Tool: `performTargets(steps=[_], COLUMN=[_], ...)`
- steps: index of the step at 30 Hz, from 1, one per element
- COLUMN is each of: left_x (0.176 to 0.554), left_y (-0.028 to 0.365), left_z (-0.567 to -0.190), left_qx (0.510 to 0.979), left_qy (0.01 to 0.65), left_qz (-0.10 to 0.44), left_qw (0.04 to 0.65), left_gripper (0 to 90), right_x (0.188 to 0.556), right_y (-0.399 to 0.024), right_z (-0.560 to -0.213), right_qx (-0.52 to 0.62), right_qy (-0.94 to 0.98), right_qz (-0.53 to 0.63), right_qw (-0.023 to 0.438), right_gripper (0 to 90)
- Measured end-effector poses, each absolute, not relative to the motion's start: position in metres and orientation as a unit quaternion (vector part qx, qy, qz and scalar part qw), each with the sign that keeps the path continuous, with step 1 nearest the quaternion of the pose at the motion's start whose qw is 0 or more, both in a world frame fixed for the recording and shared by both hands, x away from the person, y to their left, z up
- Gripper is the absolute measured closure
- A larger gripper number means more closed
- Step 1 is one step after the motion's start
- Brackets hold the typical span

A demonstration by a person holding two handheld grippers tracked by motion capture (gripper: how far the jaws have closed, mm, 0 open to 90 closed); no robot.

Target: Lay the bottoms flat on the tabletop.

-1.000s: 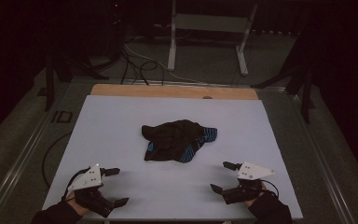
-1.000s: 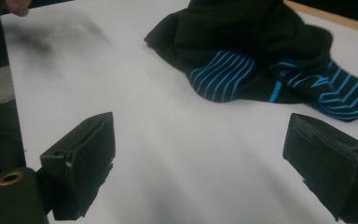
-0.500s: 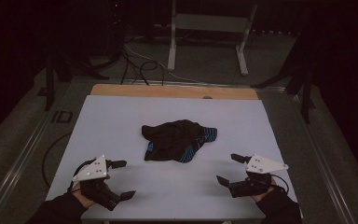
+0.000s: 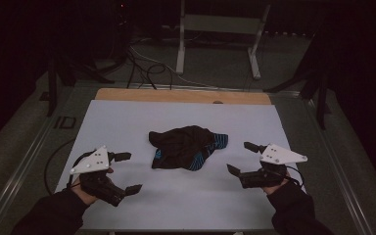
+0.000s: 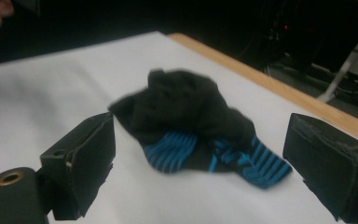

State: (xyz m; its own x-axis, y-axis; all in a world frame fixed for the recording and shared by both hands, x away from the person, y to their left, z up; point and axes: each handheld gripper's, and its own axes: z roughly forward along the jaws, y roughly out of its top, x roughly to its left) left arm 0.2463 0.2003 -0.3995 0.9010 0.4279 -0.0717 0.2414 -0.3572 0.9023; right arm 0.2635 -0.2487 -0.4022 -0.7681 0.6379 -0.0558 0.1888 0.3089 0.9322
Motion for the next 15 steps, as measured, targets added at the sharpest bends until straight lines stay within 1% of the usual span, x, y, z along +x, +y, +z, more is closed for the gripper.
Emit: performTargets(steps=[4, 5, 7, 8, 11, 13, 15], left_x=[0.249, 0.253, 0.255, 0.256, 0.258, 0.261, 0.262], left_y=[0.196, 0.194, 0.191, 0.189, 0.186, 0.184, 0.181], left_z=[-0.399, -0.400, -0.400, -0.401, -0.403, -0.407, -0.412], left_qx=[0.817, 0.810, 0.807, 0.804, 0.805, 0.810, 0.810], left_qy=[0.211, 0.223, 0.229, 0.231, 0.232, 0.233, 0.235], left_qz=[0.096, 0.096, 0.102, 0.104, 0.114, 0.110, 0.107], left_qw=[0.528, 0.534, 0.534, 0.537, 0.533, 0.527, 0.526], left_gripper=[0.0, 0.0, 0.0, 0.0, 0.0, 0.0, 0.0], right_x=[0.267, 0.269, 0.277, 0.277, 0.283, 0.285, 0.289], right_y=[-0.239, -0.236, -0.220, -0.220, -0.208, -0.200, -0.192], right_z=[-0.399, -0.399, -0.398, -0.398, -0.403, -0.409, -0.416], right_qx=[0.260, 0.254, 0.251, 0.251, 0.252, 0.252, 0.248], right_qy=[0.773, 0.773, 0.774, 0.774, 0.778, 0.782, 0.793], right_qz=[0.536, 0.539, 0.540, 0.540, 0.539, 0.532, 0.527], right_qw=[0.219, 0.218, 0.213, 0.213, 0.202, 0.204, 0.181], right_gripper=[9.2, 9.2, 9.2, 9.2, 9.2, 9.2, 9.1])
